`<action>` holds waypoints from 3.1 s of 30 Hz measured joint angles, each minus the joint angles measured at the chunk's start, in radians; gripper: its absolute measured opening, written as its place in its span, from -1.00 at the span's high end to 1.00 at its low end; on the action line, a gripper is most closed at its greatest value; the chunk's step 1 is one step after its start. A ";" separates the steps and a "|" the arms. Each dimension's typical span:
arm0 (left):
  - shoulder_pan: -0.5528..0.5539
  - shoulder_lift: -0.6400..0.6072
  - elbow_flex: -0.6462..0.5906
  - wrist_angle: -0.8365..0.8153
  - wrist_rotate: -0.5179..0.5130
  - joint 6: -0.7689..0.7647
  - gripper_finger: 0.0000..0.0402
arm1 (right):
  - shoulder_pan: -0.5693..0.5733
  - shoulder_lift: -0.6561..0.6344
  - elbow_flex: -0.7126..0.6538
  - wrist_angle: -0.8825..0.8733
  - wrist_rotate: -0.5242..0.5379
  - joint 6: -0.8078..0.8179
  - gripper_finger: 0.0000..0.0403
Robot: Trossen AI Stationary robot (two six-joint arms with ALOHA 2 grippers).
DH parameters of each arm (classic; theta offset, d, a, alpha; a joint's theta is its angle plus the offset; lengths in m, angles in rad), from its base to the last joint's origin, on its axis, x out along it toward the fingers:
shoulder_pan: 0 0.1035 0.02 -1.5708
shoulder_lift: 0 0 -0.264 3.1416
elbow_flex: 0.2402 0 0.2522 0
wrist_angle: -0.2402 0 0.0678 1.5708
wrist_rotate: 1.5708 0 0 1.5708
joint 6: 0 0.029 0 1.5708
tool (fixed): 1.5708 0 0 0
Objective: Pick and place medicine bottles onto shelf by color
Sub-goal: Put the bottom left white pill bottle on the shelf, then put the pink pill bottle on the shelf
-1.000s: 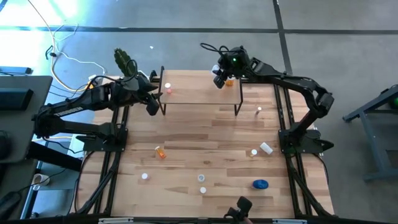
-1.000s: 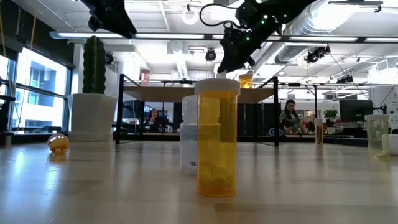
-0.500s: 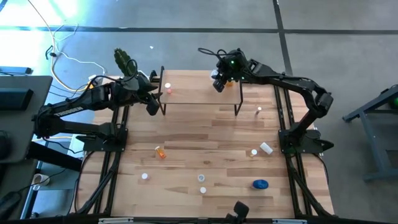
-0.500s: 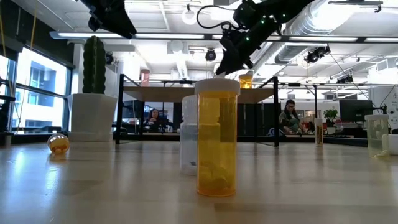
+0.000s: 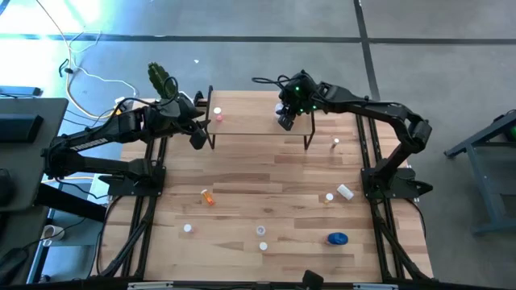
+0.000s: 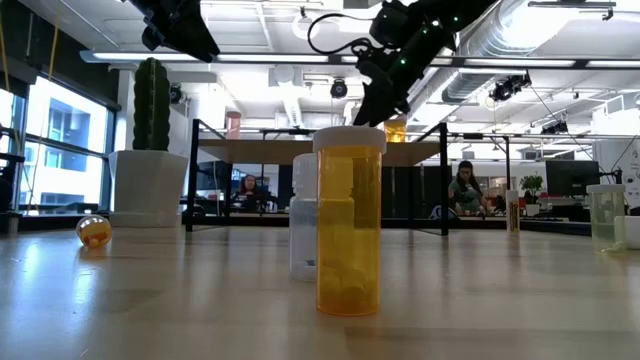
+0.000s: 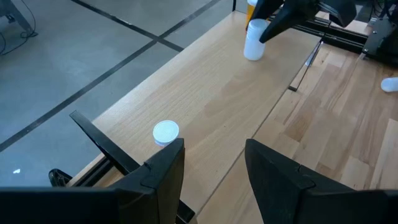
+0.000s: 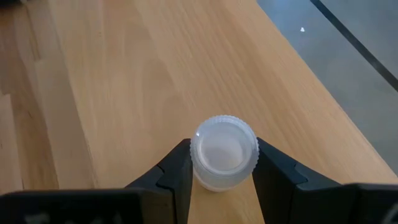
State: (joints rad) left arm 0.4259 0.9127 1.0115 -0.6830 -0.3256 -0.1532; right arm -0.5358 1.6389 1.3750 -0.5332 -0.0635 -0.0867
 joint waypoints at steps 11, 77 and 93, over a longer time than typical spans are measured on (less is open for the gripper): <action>0.000 0.000 0.000 0.000 0.019 -0.001 0.21 | 0.000 0.002 -0.001 -0.008 0.003 0.003 0.12; -1.233 0.255 -0.001 -0.428 -0.276 -1.083 -0.05 | 0.164 0.002 0.492 -0.327 0.003 0.209 -0.23; -1.455 0.509 -0.001 -0.431 -0.292 -1.418 -0.05 | 0.236 0.002 0.492 -0.340 0.075 0.220 -0.23</action>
State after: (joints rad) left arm -1.0287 1.4219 1.0103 -1.1141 -0.6172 -1.5712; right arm -0.2999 1.6405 1.8675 -0.8730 0.0112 0.1329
